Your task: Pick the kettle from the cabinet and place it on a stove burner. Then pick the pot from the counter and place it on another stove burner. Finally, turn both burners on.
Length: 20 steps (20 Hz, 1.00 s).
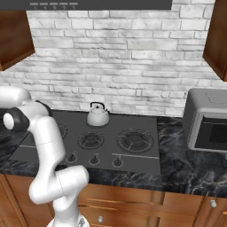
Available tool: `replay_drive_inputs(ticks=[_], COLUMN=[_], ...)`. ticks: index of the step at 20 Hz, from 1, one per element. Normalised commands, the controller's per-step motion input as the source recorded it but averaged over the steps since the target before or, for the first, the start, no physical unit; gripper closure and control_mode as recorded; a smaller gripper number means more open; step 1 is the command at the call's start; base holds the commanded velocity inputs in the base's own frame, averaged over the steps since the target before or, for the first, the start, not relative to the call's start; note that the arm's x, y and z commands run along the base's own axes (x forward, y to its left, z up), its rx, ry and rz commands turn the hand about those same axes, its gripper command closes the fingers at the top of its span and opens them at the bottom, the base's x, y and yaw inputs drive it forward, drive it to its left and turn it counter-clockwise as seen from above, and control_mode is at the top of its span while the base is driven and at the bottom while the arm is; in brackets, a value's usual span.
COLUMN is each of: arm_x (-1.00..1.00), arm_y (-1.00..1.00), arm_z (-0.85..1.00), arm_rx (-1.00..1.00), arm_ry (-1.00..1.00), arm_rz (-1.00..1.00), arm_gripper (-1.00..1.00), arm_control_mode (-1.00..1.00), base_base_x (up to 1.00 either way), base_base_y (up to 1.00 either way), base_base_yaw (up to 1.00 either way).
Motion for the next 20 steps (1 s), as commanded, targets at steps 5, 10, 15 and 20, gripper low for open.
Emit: replay_drive_inputs(ticks=[5,10,15,20], arm_x=[0.0,0.0,0.0,0.0], arm_y=[0.0,0.08,0.16,0.16], arm_z=[-0.23,-0.18,-0.2,-0.15], arm_rx=[-0.05,-0.05,-0.06,-0.07], arm_ry=[0.0,0.0,0.0,0.0], arm_rz=[-0.01,0.0,0.0,0.0], arm_gripper=[-1.0,-1.0,-1.0,-1.0], arm_control_mode=[-1.0,-1.0,-1.0,-1.0], base_base_x=[0.0,0.0,0.0,0.0], base_base_y=[0.0,0.0,0.0,0.0], base_base_yaw=[0.0,0.0,0.0,0.0])
